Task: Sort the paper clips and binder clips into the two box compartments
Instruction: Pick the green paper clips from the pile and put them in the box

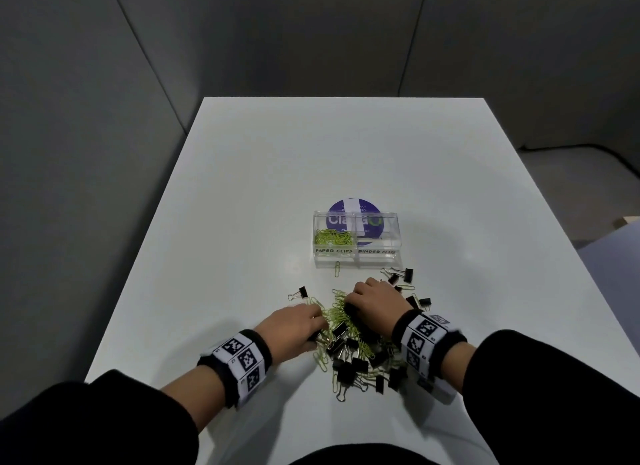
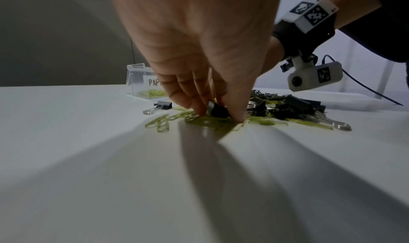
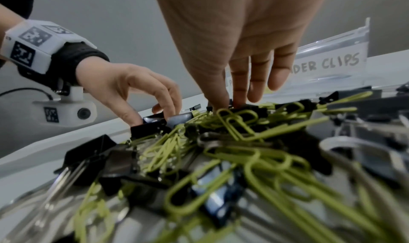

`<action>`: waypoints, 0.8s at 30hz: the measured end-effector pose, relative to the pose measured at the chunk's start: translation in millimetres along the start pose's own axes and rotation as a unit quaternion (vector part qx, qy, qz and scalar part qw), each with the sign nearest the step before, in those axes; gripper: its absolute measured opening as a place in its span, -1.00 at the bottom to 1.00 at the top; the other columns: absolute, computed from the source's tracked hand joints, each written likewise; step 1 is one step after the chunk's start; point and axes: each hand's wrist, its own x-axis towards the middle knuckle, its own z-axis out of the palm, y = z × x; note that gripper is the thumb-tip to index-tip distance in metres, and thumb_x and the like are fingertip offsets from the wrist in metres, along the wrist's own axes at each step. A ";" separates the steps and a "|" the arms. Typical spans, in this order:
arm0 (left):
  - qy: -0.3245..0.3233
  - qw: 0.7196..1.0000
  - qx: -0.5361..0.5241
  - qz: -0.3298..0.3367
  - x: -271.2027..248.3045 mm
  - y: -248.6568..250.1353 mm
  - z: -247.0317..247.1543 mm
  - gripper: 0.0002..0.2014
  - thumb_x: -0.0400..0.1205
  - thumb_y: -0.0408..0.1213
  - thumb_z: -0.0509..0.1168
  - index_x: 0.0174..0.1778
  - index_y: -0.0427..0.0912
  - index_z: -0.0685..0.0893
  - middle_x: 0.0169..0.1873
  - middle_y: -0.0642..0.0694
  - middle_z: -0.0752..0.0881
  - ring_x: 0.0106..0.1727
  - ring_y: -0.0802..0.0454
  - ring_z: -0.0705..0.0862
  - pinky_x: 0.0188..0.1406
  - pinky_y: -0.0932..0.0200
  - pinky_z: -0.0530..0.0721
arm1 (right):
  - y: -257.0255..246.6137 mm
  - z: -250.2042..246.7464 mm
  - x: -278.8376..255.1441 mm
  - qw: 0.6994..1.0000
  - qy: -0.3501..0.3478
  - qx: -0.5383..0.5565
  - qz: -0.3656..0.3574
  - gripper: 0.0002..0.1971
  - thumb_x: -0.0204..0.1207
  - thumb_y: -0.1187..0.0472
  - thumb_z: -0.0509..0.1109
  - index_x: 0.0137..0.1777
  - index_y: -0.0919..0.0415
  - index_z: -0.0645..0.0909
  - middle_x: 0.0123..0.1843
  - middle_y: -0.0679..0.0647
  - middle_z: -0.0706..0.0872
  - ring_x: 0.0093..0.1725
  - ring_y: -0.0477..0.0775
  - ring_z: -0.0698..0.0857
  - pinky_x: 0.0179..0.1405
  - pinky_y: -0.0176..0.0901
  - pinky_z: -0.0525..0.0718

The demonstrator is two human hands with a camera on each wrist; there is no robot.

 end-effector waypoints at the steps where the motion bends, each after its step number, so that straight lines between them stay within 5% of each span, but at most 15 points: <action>1: -0.006 1.000 -0.012 -0.006 1.3 1.7 -1.7 -0.62 0.62 -0.16 0.24 0.35 -0.17 0.48 0.27 -0.15 0.51 0.25 -0.14 0.53 0.11 -0.02 0.55 | -1.6 -3.1 0.6 1.000 -0.015 0.018 0.013 -0.76 0.37 0.26 0.48 0.05 0.18 0.66 -0.03 0.19 0.73 -0.03 0.24 0.68 -0.13 0.00 0.63; 4: 0.005 1.000 -0.024 0.005 6.4 2.2 -5.1 -0.60 0.61 -0.12 0.27 0.35 -0.16 0.49 0.24 -0.16 0.56 0.23 -0.15 0.56 0.11 -0.02 0.55 | 0.3 -10.6 -1.5 0.994 -0.073 0.066 0.037 -0.74 0.59 0.22 0.20 0.24 0.21 0.51 0.21 0.18 0.61 0.22 0.22 0.55 0.13 0.03 0.50; 9: 0.040 0.991 -0.125 -0.028 14.5 -9.3 -31.2 -0.57 0.60 0.00 0.27 0.36 -0.07 0.51 0.24 0.00 0.60 0.20 0.06 0.60 0.11 0.30 0.52 | 24.7 -24.1 -4.1 0.962 -0.062 0.235 0.121 -0.78 0.58 0.20 0.25 0.20 0.16 0.55 0.19 0.09 0.68 0.14 0.09 0.65 0.15 -0.05 0.64; 12: 0.070 0.985 -0.139 -0.070 25.6 -25.1 -47.2 -0.59 0.60 -0.01 0.27 0.33 -0.09 0.52 0.23 -0.01 0.60 0.16 0.07 0.61 0.12 0.27 0.53 | 44.8 -29.7 -1.0 0.945 -0.008 0.273 0.182 -0.78 0.60 0.22 0.23 0.19 0.16 0.59 0.19 0.10 0.69 0.07 0.09 0.67 0.12 -0.04 0.67; 19: 0.081 0.985 -0.036 -0.149 50.8 -47.7 -38.1 -0.61 0.64 0.02 0.20 0.30 -0.10 0.55 0.23 -0.08 0.59 0.19 -0.07 0.57 0.12 0.04 0.59 | 69.8 -19.9 6.0 0.947 -0.031 0.187 0.259 -0.72 0.63 0.23 0.15 0.26 0.18 0.57 0.28 0.17 0.61 0.25 0.18 0.55 0.17 -0.01 0.55; 24: 0.134 0.989 -0.043 -0.040 47.8 -27.2 -25.6 -0.60 0.66 -0.03 0.16 0.39 -0.09 0.50 0.34 -0.05 0.56 0.27 0.01 0.56 0.24 0.14 0.57 | 49.0 -11.9 2.4 0.975 0.013 0.132 0.180 -0.67 0.63 0.17 0.18 0.36 0.20 0.50 0.34 0.16 0.56 0.33 0.17 0.47 0.32 -0.05 0.46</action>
